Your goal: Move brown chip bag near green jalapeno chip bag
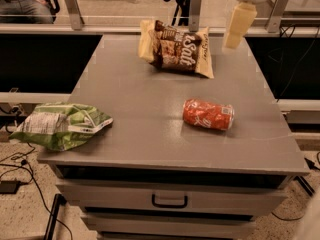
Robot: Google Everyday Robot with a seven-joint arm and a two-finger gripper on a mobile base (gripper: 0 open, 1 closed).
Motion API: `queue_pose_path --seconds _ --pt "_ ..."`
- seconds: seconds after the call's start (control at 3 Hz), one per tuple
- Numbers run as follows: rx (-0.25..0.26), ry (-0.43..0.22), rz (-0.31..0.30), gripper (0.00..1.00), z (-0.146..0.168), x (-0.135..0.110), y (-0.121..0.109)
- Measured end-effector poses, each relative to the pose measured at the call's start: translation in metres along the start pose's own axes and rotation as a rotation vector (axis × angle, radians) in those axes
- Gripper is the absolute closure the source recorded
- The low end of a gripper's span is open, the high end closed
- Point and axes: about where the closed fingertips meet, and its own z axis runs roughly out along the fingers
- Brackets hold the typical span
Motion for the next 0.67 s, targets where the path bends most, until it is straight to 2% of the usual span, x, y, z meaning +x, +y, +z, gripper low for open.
queue_pose_path --seconds 0.33,0.67 --pt "0.036 -0.101 0.038 0.00 0.038 -0.013 -0.037" --pt "0.032 -0.244 0.101 0.00 0.090 -0.030 -0.054"
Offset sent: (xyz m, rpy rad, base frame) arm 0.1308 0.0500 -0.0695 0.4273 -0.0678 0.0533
